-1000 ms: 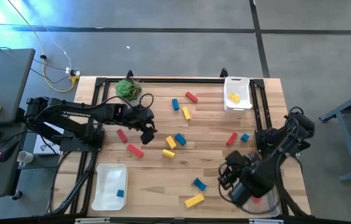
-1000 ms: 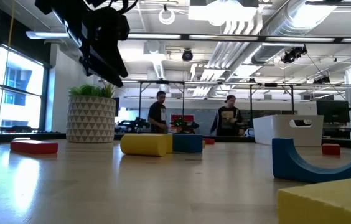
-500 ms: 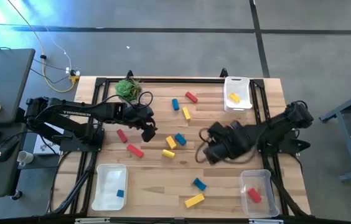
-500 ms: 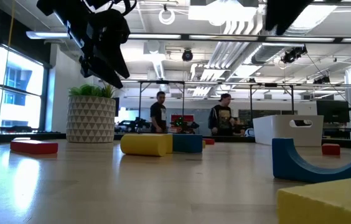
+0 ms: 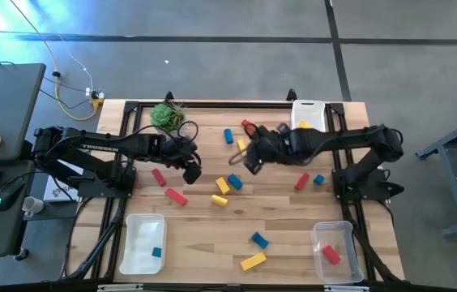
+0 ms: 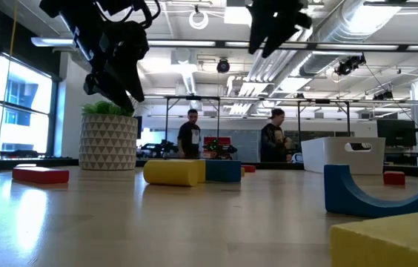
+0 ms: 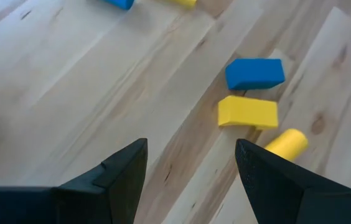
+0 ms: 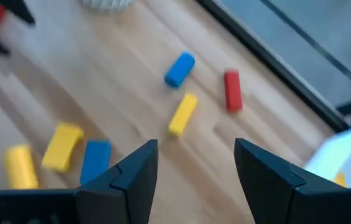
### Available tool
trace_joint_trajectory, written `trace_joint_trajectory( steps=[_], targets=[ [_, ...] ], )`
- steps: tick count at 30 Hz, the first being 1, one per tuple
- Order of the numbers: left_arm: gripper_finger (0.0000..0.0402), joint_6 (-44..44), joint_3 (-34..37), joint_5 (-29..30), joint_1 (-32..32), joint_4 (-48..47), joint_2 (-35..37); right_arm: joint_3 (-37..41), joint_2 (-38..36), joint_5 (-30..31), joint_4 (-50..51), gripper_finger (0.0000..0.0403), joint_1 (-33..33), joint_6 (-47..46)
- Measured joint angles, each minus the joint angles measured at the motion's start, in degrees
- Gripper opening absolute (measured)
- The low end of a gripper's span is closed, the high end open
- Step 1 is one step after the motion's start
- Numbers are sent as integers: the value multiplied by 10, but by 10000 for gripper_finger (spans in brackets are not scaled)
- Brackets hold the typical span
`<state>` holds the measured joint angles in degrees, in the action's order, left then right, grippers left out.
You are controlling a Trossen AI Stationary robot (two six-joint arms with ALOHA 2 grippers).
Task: Sort & place blocks by color
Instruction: Put the yellow block into the top white bin
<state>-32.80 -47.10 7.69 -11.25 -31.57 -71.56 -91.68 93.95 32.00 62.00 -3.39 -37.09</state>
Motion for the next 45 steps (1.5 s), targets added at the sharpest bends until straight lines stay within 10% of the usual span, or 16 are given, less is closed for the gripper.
trace_joint_trajectory(
  steps=[18, 45],
  targets=[
    [231, -154, 0, 48, 0, -55, 0, 0, 66, -79, -112, 197, 160, 88],
    [231, -135, 0, 82, 0, -93, 0, 0, 266, -244, -160, 197, 189, 70]
  ],
)
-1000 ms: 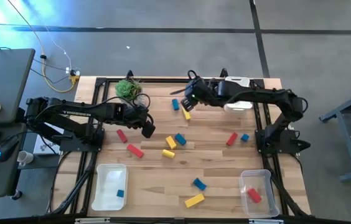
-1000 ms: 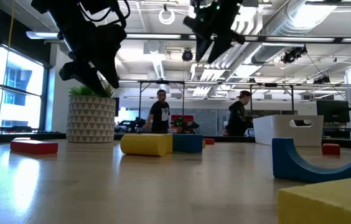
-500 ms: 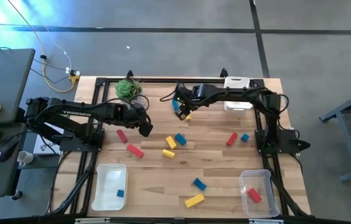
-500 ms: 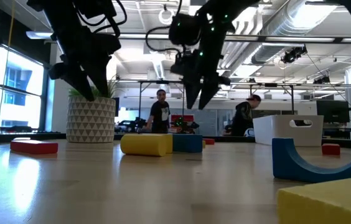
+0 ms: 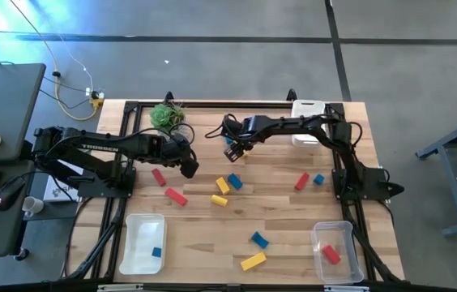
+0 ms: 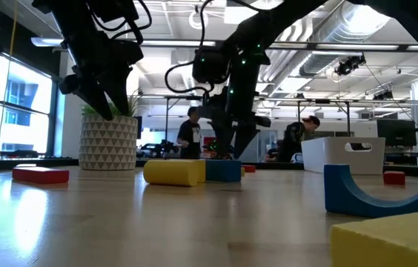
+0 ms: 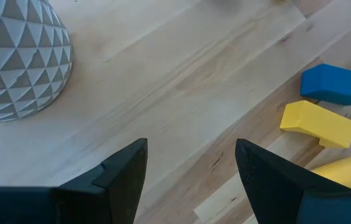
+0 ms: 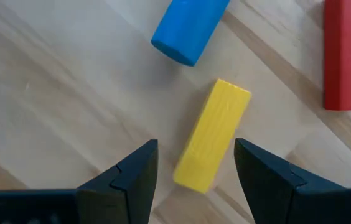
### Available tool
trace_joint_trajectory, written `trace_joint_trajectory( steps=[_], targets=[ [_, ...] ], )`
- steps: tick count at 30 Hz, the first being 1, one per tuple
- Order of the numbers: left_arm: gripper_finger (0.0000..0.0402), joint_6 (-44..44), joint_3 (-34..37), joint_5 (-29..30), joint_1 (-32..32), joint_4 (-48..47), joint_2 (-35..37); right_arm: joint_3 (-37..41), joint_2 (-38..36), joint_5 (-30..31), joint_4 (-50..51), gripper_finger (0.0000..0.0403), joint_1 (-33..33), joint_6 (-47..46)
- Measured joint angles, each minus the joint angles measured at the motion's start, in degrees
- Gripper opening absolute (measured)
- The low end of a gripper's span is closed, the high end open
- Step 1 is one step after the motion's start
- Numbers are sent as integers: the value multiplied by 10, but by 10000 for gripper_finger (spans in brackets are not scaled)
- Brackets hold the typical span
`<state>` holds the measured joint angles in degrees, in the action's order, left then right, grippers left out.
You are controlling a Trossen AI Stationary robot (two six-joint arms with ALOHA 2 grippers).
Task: Sort & place blocks by color
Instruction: Put the yellow block into the top white bin
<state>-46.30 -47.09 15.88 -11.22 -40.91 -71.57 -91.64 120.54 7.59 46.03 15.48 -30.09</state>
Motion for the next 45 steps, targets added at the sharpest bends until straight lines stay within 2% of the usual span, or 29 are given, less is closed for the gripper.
trace_joint_trajectory(
  steps=[15, 18, 25, 36, 45],
  targets=[
    [231, 20, 0, 0, 0, 0, 0, -3, 49, -2, -2, 191, 4, -9],
    [231, 20, 0, 0, 0, 0, 0, -3, 50, -3, -3, 167, 5, 2],
    [231, 20, 0, 0, 0, 0, 0, -3, 51, -11, 10, 71, 9, 30],
    [231, 20, 0, -3, 0, -2, 0, 3, 26, -11, 75, 69, 9, 72],
    [231, 9, 0, -3, 0, -2, 0, 2, -47, 63, 165, 69, 5, 106]
  ],
)
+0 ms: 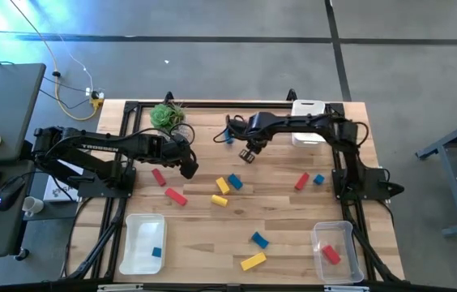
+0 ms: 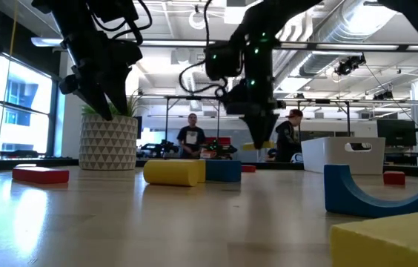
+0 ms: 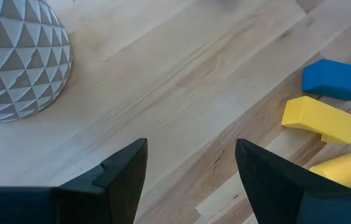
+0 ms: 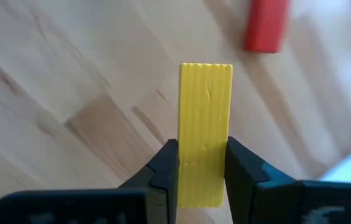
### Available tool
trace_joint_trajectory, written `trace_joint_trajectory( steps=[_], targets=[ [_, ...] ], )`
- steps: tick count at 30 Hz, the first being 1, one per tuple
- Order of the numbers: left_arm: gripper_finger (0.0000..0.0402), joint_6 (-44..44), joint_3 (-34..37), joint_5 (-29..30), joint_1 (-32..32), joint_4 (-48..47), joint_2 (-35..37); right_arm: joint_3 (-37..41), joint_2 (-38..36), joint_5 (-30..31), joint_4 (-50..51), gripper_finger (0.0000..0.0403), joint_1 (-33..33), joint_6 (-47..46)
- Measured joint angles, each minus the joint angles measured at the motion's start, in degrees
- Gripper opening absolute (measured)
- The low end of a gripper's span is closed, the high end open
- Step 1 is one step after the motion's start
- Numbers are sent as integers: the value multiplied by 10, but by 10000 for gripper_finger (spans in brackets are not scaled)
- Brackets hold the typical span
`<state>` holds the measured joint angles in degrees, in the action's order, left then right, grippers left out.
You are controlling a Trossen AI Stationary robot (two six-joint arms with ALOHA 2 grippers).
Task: Sort & place blocks by color
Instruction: Put the yellow block into the top white bin
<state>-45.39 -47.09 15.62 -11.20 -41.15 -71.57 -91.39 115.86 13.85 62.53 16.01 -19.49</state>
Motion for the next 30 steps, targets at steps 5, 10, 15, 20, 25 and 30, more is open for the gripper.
trace_joint_trajectory(
  steps=[5, 10, 15, 20, 25, 30],
  targets=[
    [231, -9, 0, 0, 0, 0, 0, 0, -47, 43, 29, 69, 0, 5],
    [231, -23, 0, 0, 0, 0, 0, 42, -119, 75, 30, 69, 2, 0],
    [231, -31, 0, 0, 1, 0, 0, 125, -212, 102, 27, 69, 13, -39],
    [231, -31, 0, 0, 9, 1, 0, 236, -311, 102, -3, 69, 46, -91],
    [231, -22, 0, 0, 19, 1, 0, 331, -400, 99, -31, 69, 98, -119],
    [231, 8, 0, -17, 35, 0, 0, 385, -455, 98, -71, 69, 162, -119]
  ],
)
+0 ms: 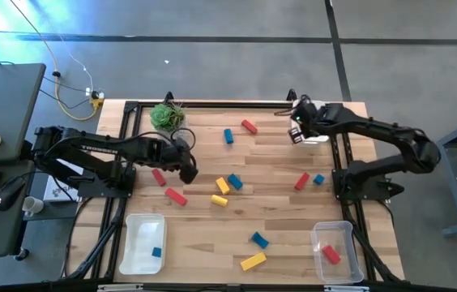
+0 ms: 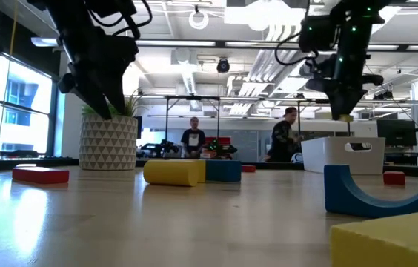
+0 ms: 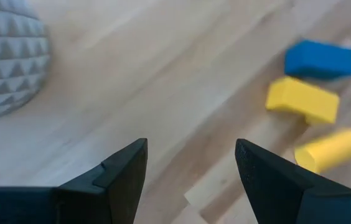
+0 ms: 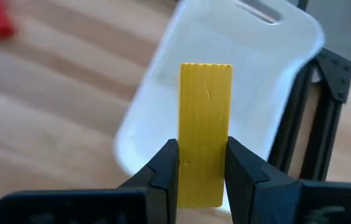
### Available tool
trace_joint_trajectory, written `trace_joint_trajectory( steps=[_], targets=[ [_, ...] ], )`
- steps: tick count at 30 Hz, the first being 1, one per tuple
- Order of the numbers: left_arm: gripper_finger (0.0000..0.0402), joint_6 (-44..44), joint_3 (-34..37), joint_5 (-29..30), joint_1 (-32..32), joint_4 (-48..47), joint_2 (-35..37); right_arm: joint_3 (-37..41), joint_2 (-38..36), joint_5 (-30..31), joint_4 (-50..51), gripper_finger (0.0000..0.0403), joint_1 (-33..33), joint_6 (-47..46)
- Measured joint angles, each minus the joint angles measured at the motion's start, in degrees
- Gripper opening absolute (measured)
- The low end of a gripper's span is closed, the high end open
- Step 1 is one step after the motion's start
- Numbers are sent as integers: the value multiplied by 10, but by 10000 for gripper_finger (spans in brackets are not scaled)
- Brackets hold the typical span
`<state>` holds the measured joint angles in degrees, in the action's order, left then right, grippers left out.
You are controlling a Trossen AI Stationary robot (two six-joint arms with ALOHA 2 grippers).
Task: Sort & place blocks by color
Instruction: Put the yellow block into the top white bin, then adjust the bottom white bin
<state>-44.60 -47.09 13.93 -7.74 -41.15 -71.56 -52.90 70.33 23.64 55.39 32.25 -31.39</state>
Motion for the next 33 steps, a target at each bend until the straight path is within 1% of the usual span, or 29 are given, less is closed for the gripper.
trace_joint_trajectory(
  steps=[6, 11, 14, 23, 28, 33],
  targets=[
    [231, 32, 0, -57, 23, -13, 0, 33, -7, -9, -48, 69, 69, 26],
    [231, 38, 0, -62, 49, -24, 0, 41, -5, -32, -74, 81, 107, 43],
    [231, 53, 0, -65, 66, -24, 0, 41, -5, -31, -75, 88, 121, 46],
    [231, 162, 0, -112, 107, -26, 0, 41, -5, -32, -74, 97, 135, 60],
    [231, 214, 0, -125, 125, -26, 0, 41, -5, -36, -74, 129, 135, 74],
    [231, 309, 3, -124, 143, -32, -1, 41, -5, -42, -74, 164, 135, 74]
  ],
)
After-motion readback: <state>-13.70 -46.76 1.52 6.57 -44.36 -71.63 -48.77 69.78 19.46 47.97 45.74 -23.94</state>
